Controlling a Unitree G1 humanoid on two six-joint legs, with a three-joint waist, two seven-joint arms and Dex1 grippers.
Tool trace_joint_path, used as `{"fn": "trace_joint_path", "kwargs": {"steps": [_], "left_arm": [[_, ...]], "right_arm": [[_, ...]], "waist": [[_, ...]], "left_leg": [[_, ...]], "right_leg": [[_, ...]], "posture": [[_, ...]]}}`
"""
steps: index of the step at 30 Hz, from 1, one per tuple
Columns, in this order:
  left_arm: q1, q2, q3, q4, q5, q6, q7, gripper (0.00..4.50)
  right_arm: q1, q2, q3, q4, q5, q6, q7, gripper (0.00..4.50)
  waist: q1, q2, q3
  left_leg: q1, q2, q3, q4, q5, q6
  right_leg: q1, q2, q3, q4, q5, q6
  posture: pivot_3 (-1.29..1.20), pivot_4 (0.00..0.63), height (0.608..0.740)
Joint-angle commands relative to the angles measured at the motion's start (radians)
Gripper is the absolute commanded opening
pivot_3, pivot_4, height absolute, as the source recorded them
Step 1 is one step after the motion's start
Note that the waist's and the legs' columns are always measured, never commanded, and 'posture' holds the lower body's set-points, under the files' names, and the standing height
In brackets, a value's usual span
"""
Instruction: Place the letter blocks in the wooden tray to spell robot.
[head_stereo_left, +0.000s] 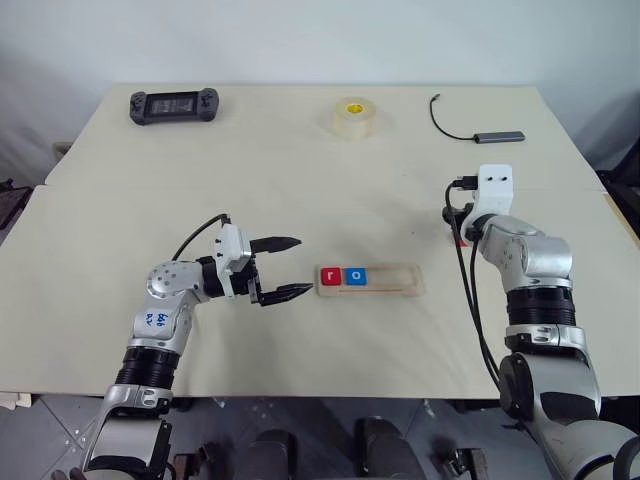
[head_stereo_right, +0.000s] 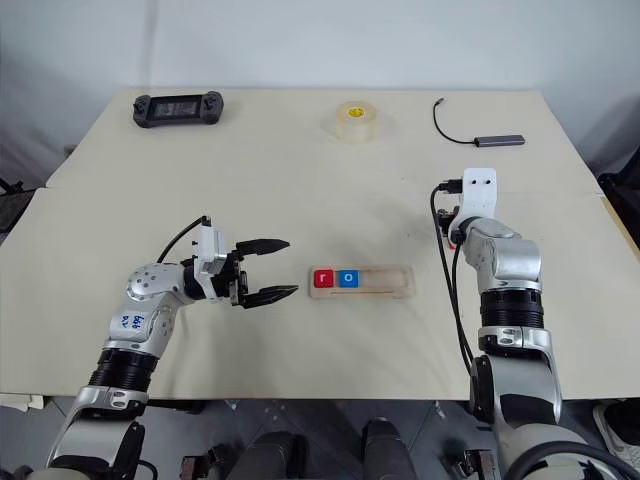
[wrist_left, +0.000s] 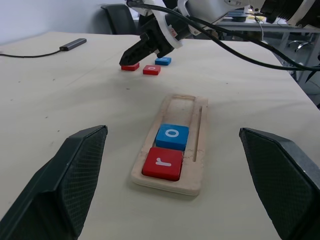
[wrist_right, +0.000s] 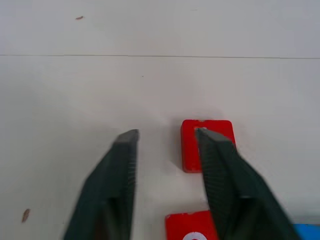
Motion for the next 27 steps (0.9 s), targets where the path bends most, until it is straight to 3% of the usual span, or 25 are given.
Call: {"fn": "trace_joint_path", "kwargs": {"steps": [1,4,7,13,27], "left_arm": [[0.004,0.004,0.017,-0.042,-0.017,-0.011,0.005,4.50],[0.007,0.005,0.019,-0.047,-0.018,-0.008,0.008,4.50],[0.008,0.004,0.017,-0.049,-0.017,-0.006,0.009,4.50],[0.001,-0.002,0.010,-0.044,-0.016,-0.003,0.008,4.50],[-0.042,-0.019,0.001,-0.001,-0.003,-0.005,-0.004,4.50]], "right_arm": [[0.003,-0.004,0.009,-0.056,-0.016,-0.015,0.000,1.89],[0.015,-0.003,-0.008,-0.083,-0.010,-0.004,-0.012,1.89],[0.036,-0.014,-0.020,-0.127,0.004,0.034,0.001,2.48],[0.055,-0.041,-0.049,-0.231,0.030,0.099,0.027,4.42],[0.075,-0.059,-0.066,-0.204,0.034,0.085,0.054,4.49]], "waist": [[0.000,0.000,0.000],[0.000,0.000,0.000],[0.002,0.000,0.000],[0.002,0.000,0.000],[0.003,0.000,0.000]], "left_leg": [[0.000,0.000,0.000,0.000,0.000,0.000],[0.000,0.000,0.000,0.000,0.000,0.000],[0.000,0.000,0.000,0.000,0.000,0.000],[0.000,0.000,0.000,0.000,0.000,0.000],[0.000,0.000,0.000,0.000,0.000,0.000]], "right_leg": [[0.000,0.000,0.000,0.000,0.000,0.000],[0.000,0.000,0.000,0.000,0.000,0.000],[0.000,0.000,0.000,0.000,0.000,0.000],[0.000,0.000,0.000,0.000,0.000,0.000],[0.000,0.000,0.000,-0.001,0.000,0.000]], "posture": [[0.00,0.150,0.740],[0.00,0.150,0.740],[0.00,0.150,0.740],[0.00,0.150,0.740],[0.00,0.150,0.740]]}}
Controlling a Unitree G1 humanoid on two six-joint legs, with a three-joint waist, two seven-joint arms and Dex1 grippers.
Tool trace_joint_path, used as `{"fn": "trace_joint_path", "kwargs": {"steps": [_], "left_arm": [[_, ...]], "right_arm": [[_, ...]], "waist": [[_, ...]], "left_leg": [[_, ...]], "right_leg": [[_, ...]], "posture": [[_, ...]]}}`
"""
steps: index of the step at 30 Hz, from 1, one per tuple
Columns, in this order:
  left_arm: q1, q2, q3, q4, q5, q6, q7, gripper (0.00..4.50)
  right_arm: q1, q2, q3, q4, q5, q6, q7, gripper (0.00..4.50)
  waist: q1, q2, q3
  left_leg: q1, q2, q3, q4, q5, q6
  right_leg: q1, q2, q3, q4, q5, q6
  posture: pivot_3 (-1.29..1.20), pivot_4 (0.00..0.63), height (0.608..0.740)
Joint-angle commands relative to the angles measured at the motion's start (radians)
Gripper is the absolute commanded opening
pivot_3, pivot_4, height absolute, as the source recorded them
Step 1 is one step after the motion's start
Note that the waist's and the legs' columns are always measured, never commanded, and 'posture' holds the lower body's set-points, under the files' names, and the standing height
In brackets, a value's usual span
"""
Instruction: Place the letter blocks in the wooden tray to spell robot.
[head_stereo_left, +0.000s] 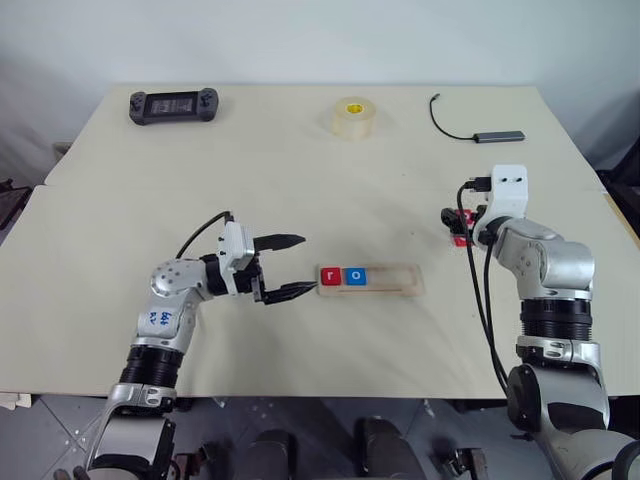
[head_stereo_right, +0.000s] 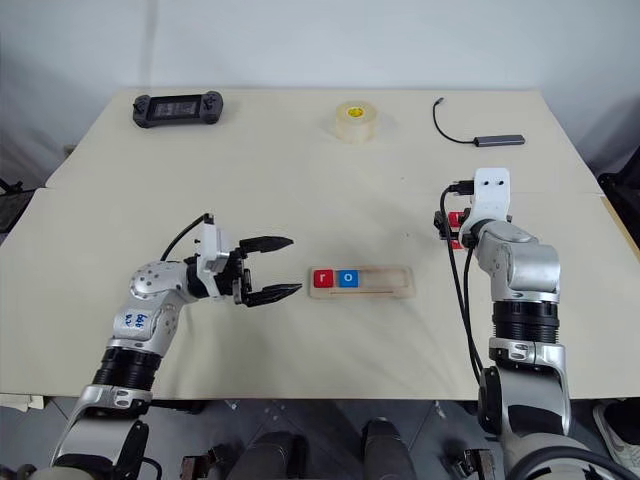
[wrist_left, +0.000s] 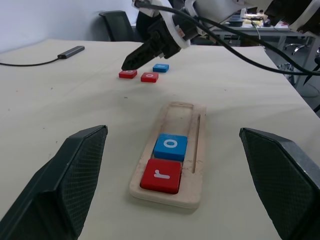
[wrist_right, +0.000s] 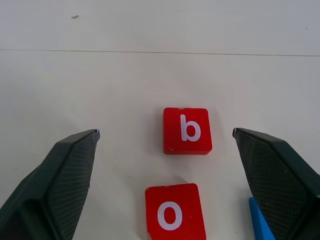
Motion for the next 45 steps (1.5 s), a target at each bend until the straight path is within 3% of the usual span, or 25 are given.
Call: {"fn": "trace_joint_path", "kwargs": {"steps": [1,9,13,19,26,35,45], "left_arm": [[-0.021,0.000,0.001,0.004,-0.002,-0.002,0.003,4.50],[-0.066,0.026,0.004,0.045,-0.014,0.049,-0.034,4.50],[-0.112,0.034,0.016,0.123,-0.008,0.016,-0.068,4.50],[-0.133,0.040,0.035,0.195,0.005,-0.015,-0.058,4.50],[-0.146,-0.002,0.020,0.232,0.022,-0.047,-0.049,4.50],[-0.211,-0.051,0.024,0.328,0.043,-0.111,-0.047,4.50],[-0.197,-0.039,0.024,0.269,0.030,-0.080,-0.067,4.50]], "right_arm": [[0.005,-0.041,-0.020,-0.028,0.012,-0.035,0.046,4.49],[0.009,-0.109,0.005,-0.021,0.030,-0.034,0.163,4.49],[-0.024,-0.089,0.040,0.027,0.008,-0.062,0.162,4.49],[-0.104,-0.011,0.056,0.154,-0.038,-0.155,0.077,4.49],[-0.158,-0.050,0.052,0.267,-0.045,-0.218,0.115,4.49],[-0.257,-0.069,0.075,0.585,-0.088,-0.364,0.157,4.49],[-0.280,-0.068,0.007,0.735,-0.039,-0.391,0.171,4.49]], "waist": [[0.000,0.000,0.000],[0.001,0.000,0.000],[-0.002,0.000,0.000],[-0.007,0.000,0.000],[0.003,0.000,0.000],[-0.013,0.000,0.000],[-0.027,0.000,0.000]], "left_leg": [[0.000,0.000,0.000,0.000,0.000,0.000],[0.000,0.000,0.000,0.000,0.000,0.000],[-0.001,0.000,0.000,0.000,0.000,0.000],[-0.001,0.000,0.000,-0.001,0.000,0.000],[-0.002,-0.002,-0.002,0.000,0.000,0.000],[-0.003,-0.001,-0.001,0.000,0.000,0.000],[-0.003,-0.001,-0.001,0.001,0.000,0.000]], "right_leg": [[0.000,0.000,0.000,0.000,0.000,0.000],[0.000,0.000,0.000,-0.001,0.000,0.000],[0.000,0.001,0.000,-0.001,0.000,0.000],[-0.002,0.000,0.000,0.000,0.000,0.000],[-0.002,0.000,-0.003,0.000,0.000,0.000],[-0.002,0.001,-0.003,-0.001,0.000,0.000],[-0.002,0.000,-0.003,-0.001,0.000,0.000]], "posture": [[0.00,0.150,0.740],[0.00,0.150,0.740],[0.00,0.150,0.740],[0.00,0.150,0.740],[0.00,0.150,0.740],[0.00,0.150,0.740],[0.00,0.150,0.740]]}}
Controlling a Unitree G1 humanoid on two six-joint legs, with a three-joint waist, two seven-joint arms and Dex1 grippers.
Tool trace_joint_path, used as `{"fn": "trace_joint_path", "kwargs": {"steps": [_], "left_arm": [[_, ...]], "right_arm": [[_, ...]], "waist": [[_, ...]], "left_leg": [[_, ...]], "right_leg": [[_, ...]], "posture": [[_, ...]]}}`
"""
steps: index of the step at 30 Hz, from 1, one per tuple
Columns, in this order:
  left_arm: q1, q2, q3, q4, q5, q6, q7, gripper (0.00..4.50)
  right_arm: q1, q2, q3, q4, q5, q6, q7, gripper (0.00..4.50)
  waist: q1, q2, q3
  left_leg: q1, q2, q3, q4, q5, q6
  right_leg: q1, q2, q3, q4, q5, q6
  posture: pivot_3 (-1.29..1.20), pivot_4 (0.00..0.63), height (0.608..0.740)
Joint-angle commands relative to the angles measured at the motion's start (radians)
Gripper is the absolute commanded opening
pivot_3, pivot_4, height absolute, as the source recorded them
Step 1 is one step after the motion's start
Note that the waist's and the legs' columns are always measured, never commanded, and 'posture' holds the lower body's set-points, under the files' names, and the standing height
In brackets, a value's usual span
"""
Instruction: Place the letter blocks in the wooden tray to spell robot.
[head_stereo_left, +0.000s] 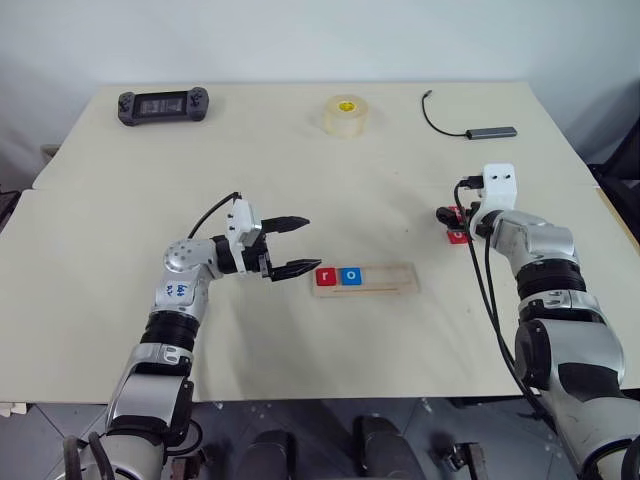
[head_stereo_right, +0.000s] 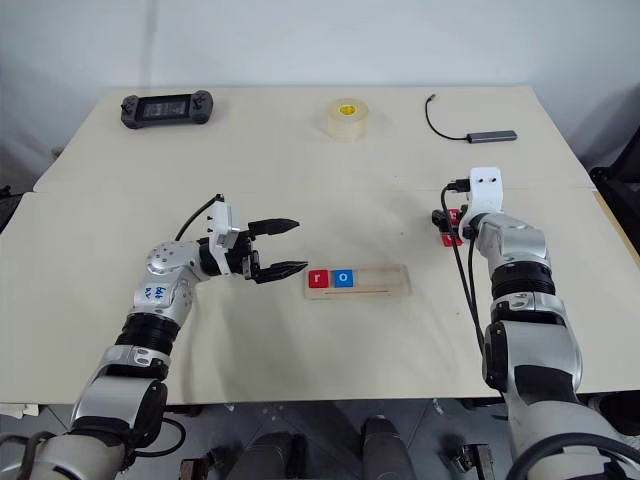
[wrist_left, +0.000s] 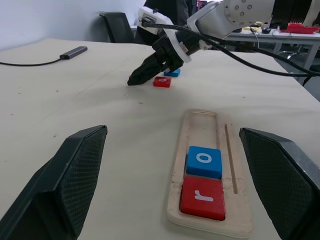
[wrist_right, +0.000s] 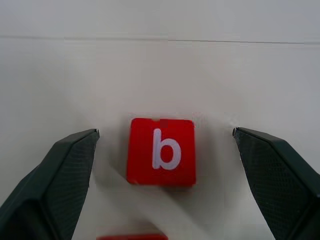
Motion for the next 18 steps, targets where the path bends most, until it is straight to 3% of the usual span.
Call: {"fn": "trace_joint_path", "kwargs": {"steps": [1,4,10,18], "left_arm": [[0.001,0.016,0.007,-0.065,-0.015,0.013,-0.011,4.50],[-0.002,0.025,0.011,-0.080,-0.019,0.028,-0.015,4.50],[-0.007,0.033,0.017,-0.089,-0.020,0.039,-0.023,4.50],[-0.002,0.027,0.008,-0.106,-0.018,0.047,-0.029,4.50]], "right_arm": [[-0.014,-0.007,-0.040,0.032,0.028,-0.014,0.004,4.31],[-0.011,-0.002,-0.048,0.038,0.033,-0.016,0.012,3.59],[0.006,0.005,-0.031,0.012,0.017,-0.014,0.011,1.54],[0.031,-0.051,-0.029,-0.237,0.039,0.078,0.038,1.54]], "waist": [[0.001,0.000,0.000],[0.000,0.000,0.000],[-0.001,0.000,0.000],[0.001,0.000,0.000]], "left_leg": [[0.000,0.000,0.000,0.000,0.000,0.000],[0.000,0.000,0.000,0.001,0.000,0.000],[0.000,0.000,0.000,0.001,0.000,0.000],[-0.001,0.000,0.000,0.001,0.000,0.000]], "right_leg": [[0.000,0.000,0.000,0.000,0.000,0.000],[0.000,0.000,0.000,0.000,0.000,0.000],[0.000,0.000,0.000,0.000,0.000,0.000],[-0.001,0.000,0.000,0.001,0.000,0.000]], "posture": [[0.00,0.150,0.740],[0.00,0.150,0.740],[0.00,0.150,0.740],[0.00,0.150,0.740]]}}
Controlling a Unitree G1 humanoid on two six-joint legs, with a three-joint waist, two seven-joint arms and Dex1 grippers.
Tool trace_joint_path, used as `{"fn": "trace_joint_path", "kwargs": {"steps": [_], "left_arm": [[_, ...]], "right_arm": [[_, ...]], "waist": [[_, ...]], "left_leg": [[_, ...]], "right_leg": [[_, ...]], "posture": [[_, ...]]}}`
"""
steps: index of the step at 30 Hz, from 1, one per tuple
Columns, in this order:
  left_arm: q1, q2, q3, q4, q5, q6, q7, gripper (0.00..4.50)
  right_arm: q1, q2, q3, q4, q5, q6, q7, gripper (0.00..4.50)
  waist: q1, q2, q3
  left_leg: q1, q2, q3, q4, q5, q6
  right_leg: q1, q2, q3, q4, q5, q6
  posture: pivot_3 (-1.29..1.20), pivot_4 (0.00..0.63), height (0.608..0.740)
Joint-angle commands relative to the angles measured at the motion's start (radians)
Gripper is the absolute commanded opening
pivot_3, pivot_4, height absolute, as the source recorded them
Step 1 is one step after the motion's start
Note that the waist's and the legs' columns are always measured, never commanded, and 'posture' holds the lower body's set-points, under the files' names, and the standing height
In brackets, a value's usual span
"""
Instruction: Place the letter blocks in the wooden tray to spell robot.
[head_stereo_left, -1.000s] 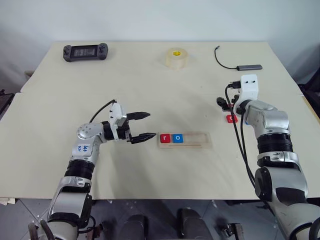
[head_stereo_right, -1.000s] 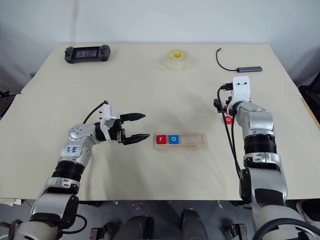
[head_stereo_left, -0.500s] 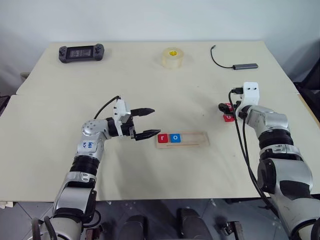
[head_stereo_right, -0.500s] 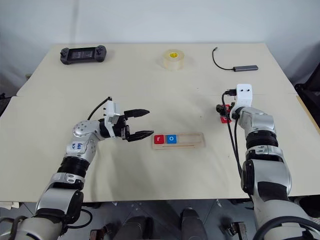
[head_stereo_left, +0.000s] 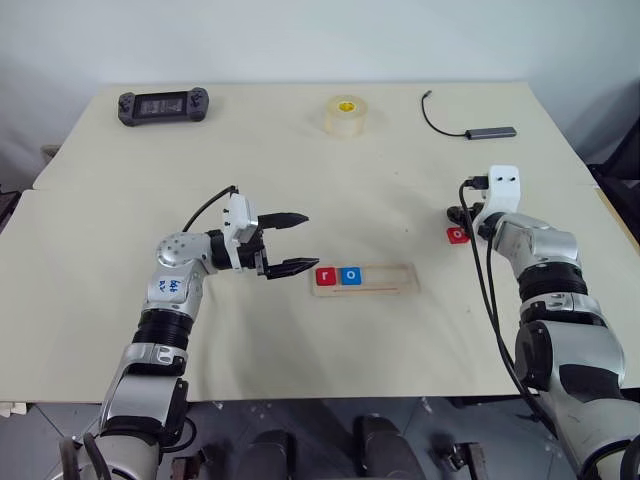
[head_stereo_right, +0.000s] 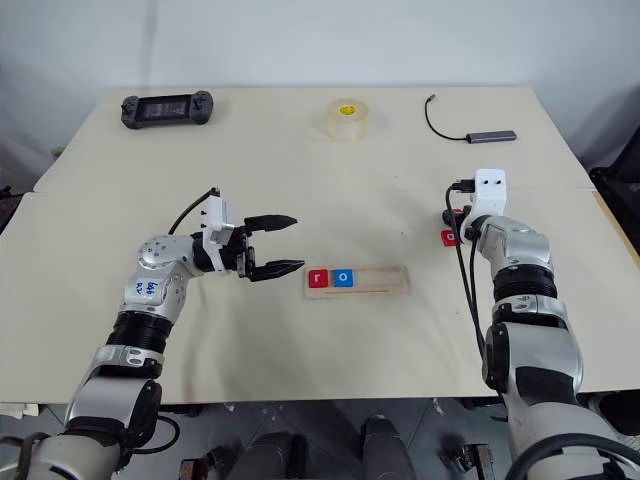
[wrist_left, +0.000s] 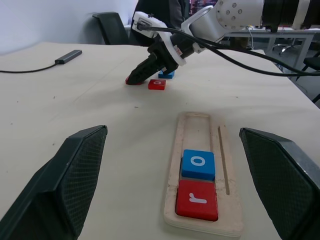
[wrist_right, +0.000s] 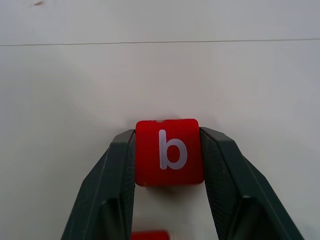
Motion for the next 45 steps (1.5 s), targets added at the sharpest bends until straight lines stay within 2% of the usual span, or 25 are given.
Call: {"fn": "trace_joint_path", "kwargs": {"steps": [1,5,9,14,19,23,25,28,31,34,36,39,42,45], "left_arm": [[-0.003,0.002,0.004,-0.036,-0.017,-0.001,-0.008,4.50],[-0.002,-0.001,0.004,-0.032,-0.016,-0.004,-0.010,4.50],[0.003,-0.006,0.004,-0.035,-0.020,-0.009,-0.019,4.50],[0.018,-0.003,0.001,-0.053,-0.021,-0.007,-0.036,4.50],[0.041,0.009,0.001,-0.081,-0.023,0.012,-0.051,4.50],[0.047,0.014,0.001,-0.097,-0.026,0.025,-0.051,4.50],[0.049,0.016,-0.001,-0.106,-0.027,0.033,-0.054,4.50],[0.053,0.018,-0.001,-0.118,-0.028,0.042,-0.056,4.50],[0.055,0.021,0.000,-0.124,-0.028,0.046,-0.058,4.50],[0.060,0.025,0.002,-0.129,-0.028,0.049,-0.060,4.50],[0.063,0.030,0.003,-0.136,-0.030,0.052,-0.064,4.50],[0.060,0.037,0.002,-0.133,-0.030,0.049,-0.074,4.50],[0.056,0.045,0.000,-0.129,-0.031,0.046,-0.092,4.50],[0.056,0.056,-0.001,-0.129,-0.030,0.046,-0.111,4.50]], "right_arm": [[0.000,-0.050,-0.017,-0.196,0.026,0.075,0.017,1.54],[0.076,-0.065,-0.039,-0.470,0.064,0.259,-0.007,1.54],[0.224,-0.048,-0.088,-0.803,0.116,0.471,-0.052,1.54],[0.472,0.048,-0.165,-1.212,0.162,0.696,-0.133,1.54],[0.721,0.165,-0.149,-1.391,0.123,0.688,-0.213,1.54],[0.779,0.237,-0.151,-1.393,0.109,0.606,-0.254,1.54],[0.777,0.258,-0.174,-1.368,0.108,0.575,-0.268,2.22],[0.767,0.229,-0.169,-1.360,0.121,0.544,-0.234,3.19],[0.753,0.165,-0.170,-1.372,0.172,0.547,-0.151,4.17],[0.763,0.018,-0.177,-1.356,0.226,0.534,-0.002,4.17],[0.796,-0.114,-0.169,-1.328,0.253,0.463,0.150,4.17],[0.852,-0.276,-0.156,-1.266,0.277,0.257,0.414,4.17],[0.861,-0.350,-0.164,-1.177,0.293,-0.023,0.665,4.17],[0.844,-0.476,-0.059,-0.979,0.182,-0.220,0.838,4.17]], "waist": [[0.000,0.000,0.000],[0.002,0.000,0.000],[0.010,0.000,0.000],[0.027,0.000,0.000],[0.030,0.000,0.000],[0.029,-0.002,-0.001],[0.029,-0.002,-0.001],[0.029,-0.002,-0.001],[0.029,-0.002,-0.001],[0.029,-0.001,-0.001],[0.030,-0.001,-0.001],[0.032,-0.002,-0.001],[0.030,-0.002,0.000],[0.029,-0.003,0.000]], "left_leg": [[-0.002,0.000,0.000,0.001,0.000,0.000],[-0.007,0.000,0.000,0.002,0.000,0.000],[-0.010,0.000,0.000,0.001,0.000,0.000],[-0.011,-0.001,0.000,0.002,0.000,0.000],[-0.010,-0.002,0.001,0.002,0.001,0.000],[-0.008,-0.004,0.002,0.002,0.002,0.001],[-0.007,-0.005,0.002,0.002,0.003,0.001],[-0.007,-0.005,0.002,0.002,0.004,0.001],[-0.007,-0.005,0.002,0.002,0.004,0.001],[-0.008,-0.005,0.002,0.002,0.004,0.002],[-0.008,-0.005,0.002,0.002,0.004,0.002],[-0.007,-0.005,0.002,0.001,0.004,0.002],[-0.007,-0.005,0.002,0.002,0.004,0.003],[-0.005,-0.005,0.004,0.002,0.004,0.003]], "right_leg": [[-0.002,0.000,0.000,0.001,0.000,0.000],[-0.008,-0.001,0.000,0.004,0.000,0.000],[-0.012,-0.001,0.000,0.005,0.000,0.000],[-0.013,-0.001,0.000,0.006,0.000,0.000],[-0.013,0.000,0.001,0.007,0.000,0.000],[-0.012,0.000,0.003,0.007,0.001,0.001],[-0.012,0.000,0.003,0.007,0.001,0.001],[-0.012,0.000,0.003,0.007,0.001,0.001],[-0.012,0.000,0.003,0.008,0.001,0.001],[-0.012,0.000,0.003,0.008,0.001,0.001],[-0.011,0.000,0.003,0.007,0.001,0.001],[-0.010,0.000,0.002,0.005,0.001,0.001],[-0.009,0.001,0.002,0.005,0.002,0.002],[-0.008,0.001,0.003,0.004,0.002,0.002]], "posture": [[0.00,0.150,0.740],[0.00,0.150,0.740],[0.00,0.150,0.740],[0.00,0.150,0.740],[0.00,0.150,0.740],[0.00,0.150,0.740],[0.00,0.150,0.740],[0.00,0.150,0.740],[0.00,0.150,0.740],[0.00,0.150,0.740],[0.00,0.150,0.740],[0.00,0.150,0.740],[0.00,0.150,0.740],[0.00,0.150,0.740]]}}
